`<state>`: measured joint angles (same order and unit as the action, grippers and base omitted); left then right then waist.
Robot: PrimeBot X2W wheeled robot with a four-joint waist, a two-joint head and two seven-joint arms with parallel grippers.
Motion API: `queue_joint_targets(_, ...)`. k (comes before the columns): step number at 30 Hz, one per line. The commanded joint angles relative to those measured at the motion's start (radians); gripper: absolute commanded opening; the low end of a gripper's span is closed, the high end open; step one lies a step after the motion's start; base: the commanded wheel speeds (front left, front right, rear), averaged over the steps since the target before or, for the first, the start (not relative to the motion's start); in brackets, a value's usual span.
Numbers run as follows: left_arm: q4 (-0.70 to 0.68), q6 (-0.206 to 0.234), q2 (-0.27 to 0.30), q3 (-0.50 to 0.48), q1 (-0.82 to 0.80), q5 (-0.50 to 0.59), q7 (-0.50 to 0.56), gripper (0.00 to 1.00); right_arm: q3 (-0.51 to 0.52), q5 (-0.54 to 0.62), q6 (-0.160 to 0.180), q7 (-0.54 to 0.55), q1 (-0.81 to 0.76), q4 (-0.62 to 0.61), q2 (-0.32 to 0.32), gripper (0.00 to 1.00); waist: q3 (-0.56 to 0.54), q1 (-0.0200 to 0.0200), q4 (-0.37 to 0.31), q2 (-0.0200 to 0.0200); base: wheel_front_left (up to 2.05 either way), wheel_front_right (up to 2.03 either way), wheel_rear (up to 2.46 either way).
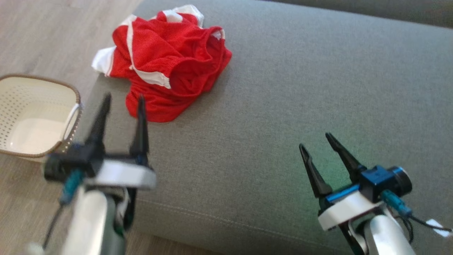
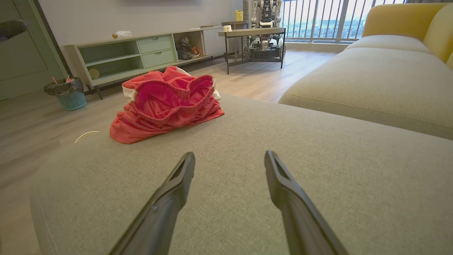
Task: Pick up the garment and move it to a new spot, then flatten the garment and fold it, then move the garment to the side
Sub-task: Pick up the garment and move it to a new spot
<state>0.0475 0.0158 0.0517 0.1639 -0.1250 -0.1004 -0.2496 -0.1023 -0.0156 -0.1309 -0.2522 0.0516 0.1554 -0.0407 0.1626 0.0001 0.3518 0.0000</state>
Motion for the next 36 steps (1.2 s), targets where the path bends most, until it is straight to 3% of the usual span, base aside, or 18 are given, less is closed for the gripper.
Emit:
queue_joint_targets(1,0.002,-0.009,0.020,-0.057,-0.102,0.007,-0.012,1.00,-0.026,0.010,0.000,-0.010,0.057,-0.035,-0.009,1.00,0.033,-0.0001,-0.022,0.0000,0.00,0.00,0.00)
queue_joint_targets(7,0.189,-0.030,0.075,-0.105,-0.351,-0.001,0.014,1.00,-0.063,0.045,0.000,-0.010,0.107,-0.028,-0.015,1.00,0.124,-0.0001,-0.068,0.0000,0.00,0.00,0.00)
queue_joint_targets(19,0.600,-0.081,0.137,-0.108,-0.784,-0.036,0.273,1.00,-0.087,0.027,0.000,-0.010,0.166,-0.022,-0.096,1.00,0.278,-0.0001,-0.079,0.0000,0.00,0.00,0.00)
queue_joint_targets(26,0.781,-0.099,0.145,-0.101,-0.889,-0.058,0.361,1.00,-0.084,0.031,0.000,-0.010,0.191,-0.033,-0.115,1.00,0.324,-0.0001,-0.076,0.0000,0.00,0.00,0.00)
queue_joint_targets(31,0.872,-0.093,0.145,-0.089,-0.925,-0.057,0.355,1.00,-0.079,0.033,0.000,-0.010,0.206,-0.035,-0.121,1.00,0.335,-0.0001,-0.075,0.0000,0.00,0.00,0.00)
queue_joint_targets(32,0.889,-0.092,0.142,-0.093,-0.927,-0.063,0.352,0.67,-0.078,0.033,0.000,-0.010,0.208,-0.035,-0.120,1.00,0.333,-0.0001,-0.075,0.0000,0.00,0.00,0.00)
queue_joint_targets(33,0.905,-0.093,0.138,-0.100,-0.929,-0.075,0.347,0.24,-0.078,0.032,0.000,-0.010,0.209,-0.034,-0.119,1.00,0.331,-0.0001,-0.076,0.0000,0.00,0.00,0.00)
queue_joint_targets(34,0.916,-0.094,0.134,-0.109,-0.932,-0.087,0.336,0.00,-0.078,0.031,0.000,-0.010,0.211,-0.033,-0.118,1.00,0.329,-0.0001,-0.077,0.0000,0.00,0.00,0.00)
queue_joint_targets(36,0.931,-0.099,0.129,-0.120,-0.937,-0.106,0.304,0.00,-0.080,0.030,0.000,-0.010,0.213,-0.030,-0.116,1.00,0.322,-0.0001,-0.077,0.0000,0.00,0.00,0.00)
